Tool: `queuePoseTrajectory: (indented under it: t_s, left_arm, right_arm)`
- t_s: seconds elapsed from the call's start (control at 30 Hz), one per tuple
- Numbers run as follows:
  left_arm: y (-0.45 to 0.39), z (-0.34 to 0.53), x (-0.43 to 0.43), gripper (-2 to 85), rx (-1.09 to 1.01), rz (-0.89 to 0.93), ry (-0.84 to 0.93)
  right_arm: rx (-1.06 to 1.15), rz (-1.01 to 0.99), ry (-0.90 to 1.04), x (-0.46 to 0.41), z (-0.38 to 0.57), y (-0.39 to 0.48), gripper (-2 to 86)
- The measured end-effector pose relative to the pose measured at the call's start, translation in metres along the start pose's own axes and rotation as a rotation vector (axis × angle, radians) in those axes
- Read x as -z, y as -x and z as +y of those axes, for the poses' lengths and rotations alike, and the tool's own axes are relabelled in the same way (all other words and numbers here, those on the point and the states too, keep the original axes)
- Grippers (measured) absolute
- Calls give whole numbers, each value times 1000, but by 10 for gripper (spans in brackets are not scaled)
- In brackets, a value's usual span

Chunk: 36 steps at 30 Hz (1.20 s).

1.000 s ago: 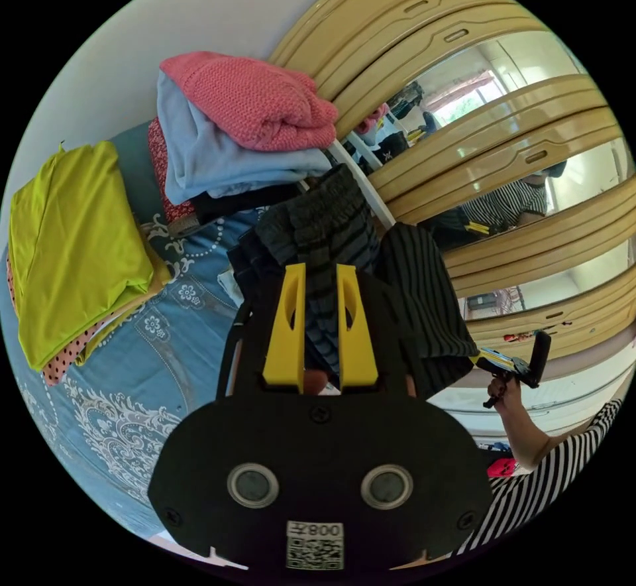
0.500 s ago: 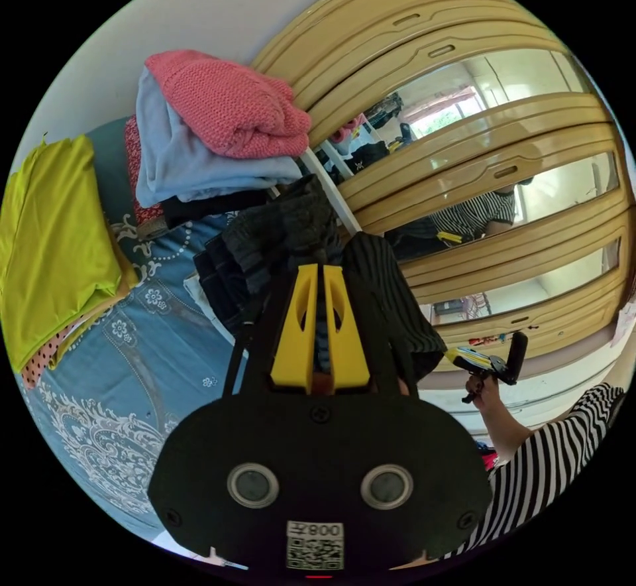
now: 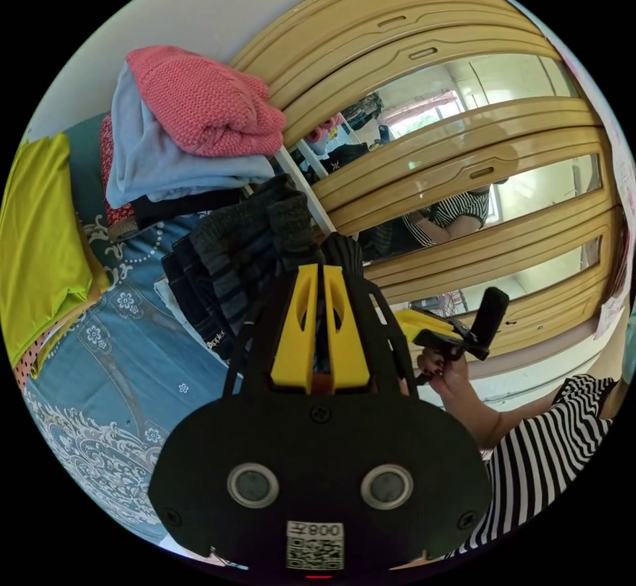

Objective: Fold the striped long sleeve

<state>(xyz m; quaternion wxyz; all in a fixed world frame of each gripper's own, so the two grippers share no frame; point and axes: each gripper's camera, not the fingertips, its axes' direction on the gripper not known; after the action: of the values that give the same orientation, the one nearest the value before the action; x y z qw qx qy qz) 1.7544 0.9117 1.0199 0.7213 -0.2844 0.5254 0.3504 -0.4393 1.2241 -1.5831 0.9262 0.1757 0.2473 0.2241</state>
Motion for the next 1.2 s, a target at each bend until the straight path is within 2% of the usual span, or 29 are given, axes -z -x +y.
queuePoseTrajectory:
  t_s: [0.2,0.37,0.53,0.67,0.87,1.2]
  left_arm:
    - [-5,-2,4,16,-8,24,12]
    - [-27,-7,6,16,-74,13,41]
    - [-45,-5,22,13,-132,-89,30]
    - [-34,11,48,34,-22,-246,-4]
    - [-43,12,46,75,70,-223,74]
    - [-124,11,79,32,111,-179,115]
  right_arm:
    - [75,118,93,-54,-41,22,85]
    - [23,210,68,-63,-55,27,93]
    - [-5,196,93,-69,-65,24,42]
    - [-37,143,56,-56,-62,20,33]
    - [-78,47,26,-41,-52,19,30]
    - [-70,27,20,-31,-31,51,27]
